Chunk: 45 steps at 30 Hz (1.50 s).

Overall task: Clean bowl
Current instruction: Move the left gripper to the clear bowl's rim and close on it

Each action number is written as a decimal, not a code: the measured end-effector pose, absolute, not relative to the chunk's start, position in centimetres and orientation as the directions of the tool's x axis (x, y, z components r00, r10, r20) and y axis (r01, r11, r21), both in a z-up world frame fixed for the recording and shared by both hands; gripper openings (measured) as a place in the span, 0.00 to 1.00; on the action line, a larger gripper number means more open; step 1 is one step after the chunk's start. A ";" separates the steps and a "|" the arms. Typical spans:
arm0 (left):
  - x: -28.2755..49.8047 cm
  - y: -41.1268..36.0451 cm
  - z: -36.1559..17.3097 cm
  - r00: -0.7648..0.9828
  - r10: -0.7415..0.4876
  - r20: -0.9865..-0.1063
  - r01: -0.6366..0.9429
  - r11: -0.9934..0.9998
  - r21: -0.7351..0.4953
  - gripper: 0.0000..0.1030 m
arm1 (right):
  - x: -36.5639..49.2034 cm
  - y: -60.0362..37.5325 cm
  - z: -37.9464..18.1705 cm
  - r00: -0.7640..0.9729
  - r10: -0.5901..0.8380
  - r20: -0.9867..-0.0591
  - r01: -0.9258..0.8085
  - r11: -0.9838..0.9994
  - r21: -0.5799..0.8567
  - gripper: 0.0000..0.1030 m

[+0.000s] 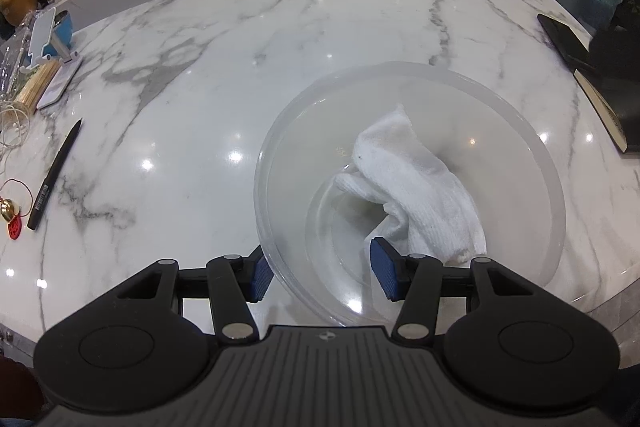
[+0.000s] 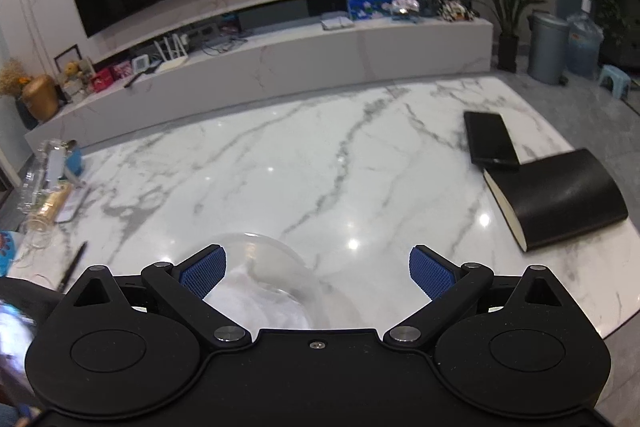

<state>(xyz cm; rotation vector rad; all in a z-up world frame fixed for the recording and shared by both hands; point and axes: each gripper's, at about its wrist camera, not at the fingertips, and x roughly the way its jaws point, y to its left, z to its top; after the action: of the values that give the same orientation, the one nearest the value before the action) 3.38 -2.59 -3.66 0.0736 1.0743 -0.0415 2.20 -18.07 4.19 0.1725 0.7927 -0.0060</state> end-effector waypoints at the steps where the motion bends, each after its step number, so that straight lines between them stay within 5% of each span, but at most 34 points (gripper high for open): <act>1: 3.5 -2.6 -3.6 0.470 0.006 -0.883 0.071 0.996 0.045 0.48 | 2.4 -18.3 3.7 0.692 0.052 -0.720 0.077 0.986 0.145 0.96; 45: 6.7 -1.4 -3.5 0.373 -0.025 -0.927 0.027 0.999 -0.016 0.50 | 5.6 -20.9 -0.1 0.591 0.033 -0.806 0.140 0.980 0.143 0.96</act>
<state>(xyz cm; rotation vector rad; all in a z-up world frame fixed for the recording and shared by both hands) 6.72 -1.38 -3.45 0.0018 1.1877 -0.0336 5.64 -20.93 -0.11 0.1995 0.9385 -0.0630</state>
